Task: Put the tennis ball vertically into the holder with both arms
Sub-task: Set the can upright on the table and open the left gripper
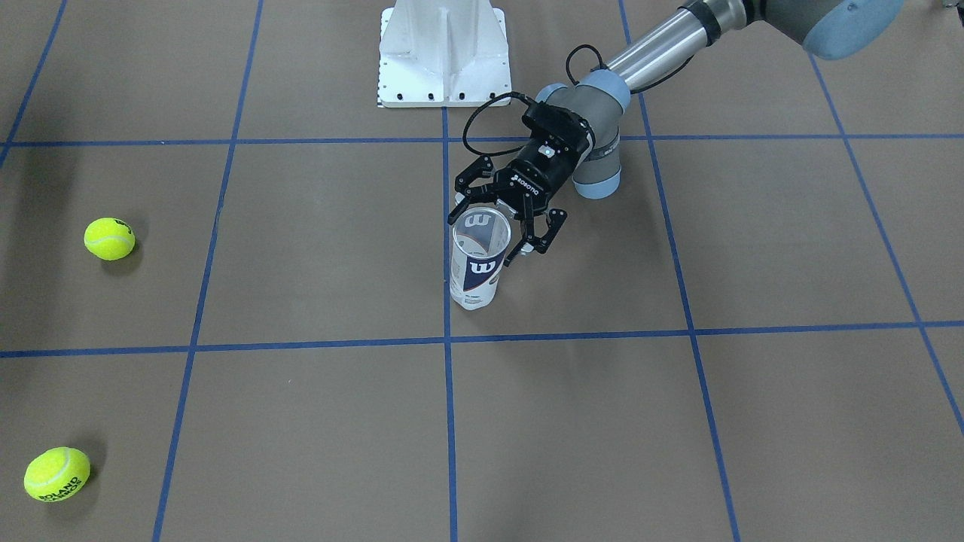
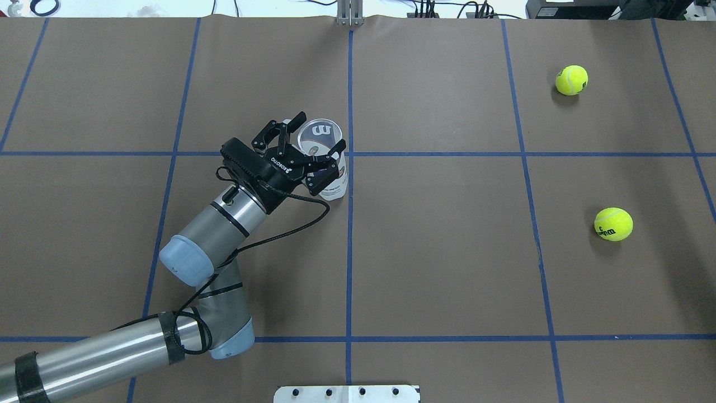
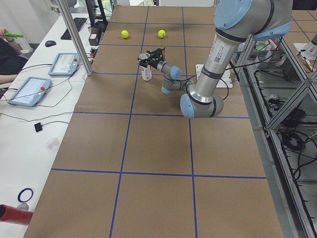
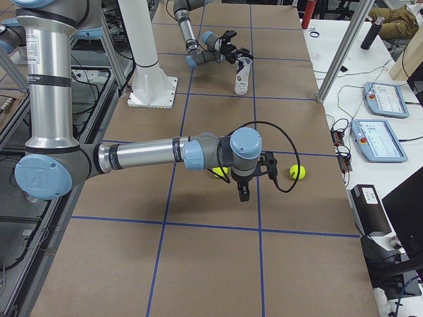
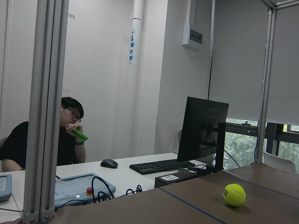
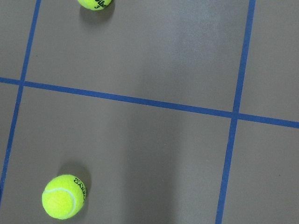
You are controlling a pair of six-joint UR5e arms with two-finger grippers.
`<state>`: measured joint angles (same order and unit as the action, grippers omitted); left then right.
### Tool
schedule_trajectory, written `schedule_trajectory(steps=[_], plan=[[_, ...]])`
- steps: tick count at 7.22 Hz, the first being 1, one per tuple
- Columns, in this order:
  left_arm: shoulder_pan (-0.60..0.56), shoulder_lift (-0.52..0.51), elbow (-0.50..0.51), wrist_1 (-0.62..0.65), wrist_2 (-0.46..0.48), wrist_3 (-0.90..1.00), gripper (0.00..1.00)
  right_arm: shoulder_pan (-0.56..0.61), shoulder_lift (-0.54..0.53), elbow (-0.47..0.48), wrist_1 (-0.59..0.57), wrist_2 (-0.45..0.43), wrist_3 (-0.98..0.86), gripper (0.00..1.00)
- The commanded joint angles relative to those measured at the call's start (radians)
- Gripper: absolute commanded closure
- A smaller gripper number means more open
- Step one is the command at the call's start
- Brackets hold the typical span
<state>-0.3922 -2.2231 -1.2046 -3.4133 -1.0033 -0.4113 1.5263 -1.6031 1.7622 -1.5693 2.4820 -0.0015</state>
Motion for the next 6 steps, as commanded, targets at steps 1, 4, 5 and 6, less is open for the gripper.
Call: schedule_trajectory(steps=[1, 4, 5, 6], plan=[[0.0, 0.0, -0.065, 0.003, -0.001, -0.001, 0.0, 0.0, 0.0, 0.0, 0.0, 0.0, 0.0, 0.01], [-0.023, 0.029, -0.269, 0.165, -0.009, 0.0, 0.0, -0.017, 0.061, -0.001, 0.005, 0.0, -0.003, 0.01], [-0.024, 0.09, -0.385, 0.272, -0.009, 0.0, 0.0, -0.078, 0.143, -0.009, -0.001, -0.008, -0.002, 0.01], [-0.024, 0.177, -0.495, 0.411, -0.012, 0.0, 0.0, -0.162, 0.204, -0.012, -0.003, -0.011, 0.0, 0.01]])
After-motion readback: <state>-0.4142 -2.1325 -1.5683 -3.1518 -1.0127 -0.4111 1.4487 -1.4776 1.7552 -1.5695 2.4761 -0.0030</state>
